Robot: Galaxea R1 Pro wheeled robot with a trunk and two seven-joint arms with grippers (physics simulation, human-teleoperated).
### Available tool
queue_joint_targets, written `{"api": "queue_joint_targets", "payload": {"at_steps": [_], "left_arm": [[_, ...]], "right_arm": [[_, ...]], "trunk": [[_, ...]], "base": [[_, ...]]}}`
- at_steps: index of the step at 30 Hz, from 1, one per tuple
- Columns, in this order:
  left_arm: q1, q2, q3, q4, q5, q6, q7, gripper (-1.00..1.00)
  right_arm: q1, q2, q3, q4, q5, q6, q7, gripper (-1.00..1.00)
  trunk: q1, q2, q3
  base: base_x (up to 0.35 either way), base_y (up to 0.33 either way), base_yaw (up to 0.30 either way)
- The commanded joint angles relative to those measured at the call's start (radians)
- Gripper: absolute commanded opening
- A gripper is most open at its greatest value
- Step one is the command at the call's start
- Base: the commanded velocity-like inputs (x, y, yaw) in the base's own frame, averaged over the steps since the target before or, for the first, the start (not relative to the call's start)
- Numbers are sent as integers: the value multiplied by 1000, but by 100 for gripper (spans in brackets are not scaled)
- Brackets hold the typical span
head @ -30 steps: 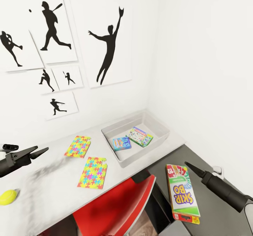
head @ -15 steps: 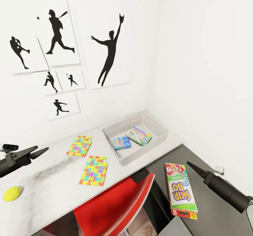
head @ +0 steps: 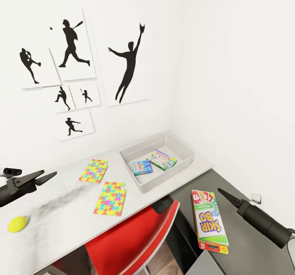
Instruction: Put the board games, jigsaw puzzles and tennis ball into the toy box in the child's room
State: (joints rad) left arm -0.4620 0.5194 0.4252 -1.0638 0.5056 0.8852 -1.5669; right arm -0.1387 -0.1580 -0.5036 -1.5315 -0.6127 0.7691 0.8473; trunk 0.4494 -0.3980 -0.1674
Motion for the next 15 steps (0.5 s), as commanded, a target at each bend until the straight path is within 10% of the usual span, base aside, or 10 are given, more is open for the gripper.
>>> {"api": "queue_joint_targets", "payload": {"at_steps": [1, 15], "left_arm": [[-1, 0, 0, 0, -1, 11, -4, 100], [-1, -1, -1, -1, -1, 11, -4, 100]], "right_arm": [[-1, 0, -1, 0, -2, 6, 2, 100], [-1, -1, -2, 3, -2, 3, 1, 100]], "trunk": [[1, -2, 0], [1, -2, 5]], "base": [[-2, 0, 21], [0, 0, 10]]}}
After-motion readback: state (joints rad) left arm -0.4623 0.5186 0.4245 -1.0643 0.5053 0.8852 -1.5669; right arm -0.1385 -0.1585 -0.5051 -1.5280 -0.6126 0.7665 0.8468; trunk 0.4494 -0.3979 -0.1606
